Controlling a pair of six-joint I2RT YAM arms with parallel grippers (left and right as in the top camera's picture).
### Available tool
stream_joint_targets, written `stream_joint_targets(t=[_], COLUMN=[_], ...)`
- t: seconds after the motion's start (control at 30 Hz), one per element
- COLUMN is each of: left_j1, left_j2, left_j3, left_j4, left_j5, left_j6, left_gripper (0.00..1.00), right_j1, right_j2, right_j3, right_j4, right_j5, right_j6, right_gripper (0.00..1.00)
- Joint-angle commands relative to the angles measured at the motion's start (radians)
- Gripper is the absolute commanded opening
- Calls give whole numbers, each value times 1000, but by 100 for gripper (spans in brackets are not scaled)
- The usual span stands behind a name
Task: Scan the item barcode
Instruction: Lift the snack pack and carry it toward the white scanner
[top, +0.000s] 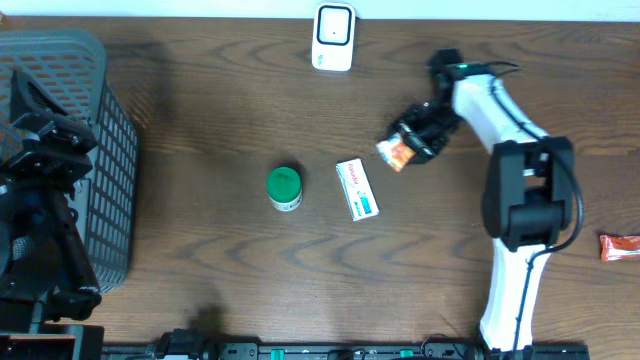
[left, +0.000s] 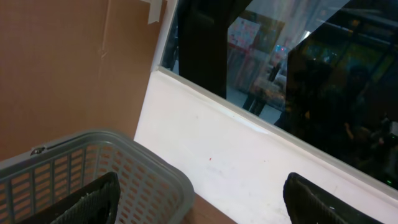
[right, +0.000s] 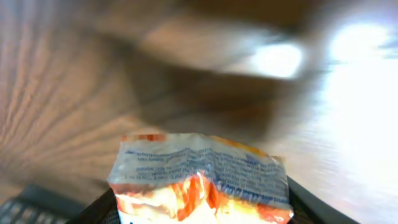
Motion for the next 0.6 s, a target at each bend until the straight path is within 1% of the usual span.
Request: stream_joint_targets(t=[0.0, 0.13, 0.33, 0.57], left_j1=[4, 4, 4, 4], left_j2=[-1, -1, -1, -1], left_j3=[-3, -3, -3, -3], left_j4=[0, -3, -3, -3], left_j5=[-9, -9, -9, -9], left_j6=[-5, -5, -5, -5], left_gripper=[84, 84, 84, 84], right_j1=[-66, -123, -161, -164], right_j2=[3, 3, 3, 3], right_j3=[0, 0, 0, 0], right_j4=[-60, -150, -288, -475], right_j5=[-136, -223, -365, -395], right_j6=[-170, -288, -468, -645], right_gripper=[57, 58, 59, 59])
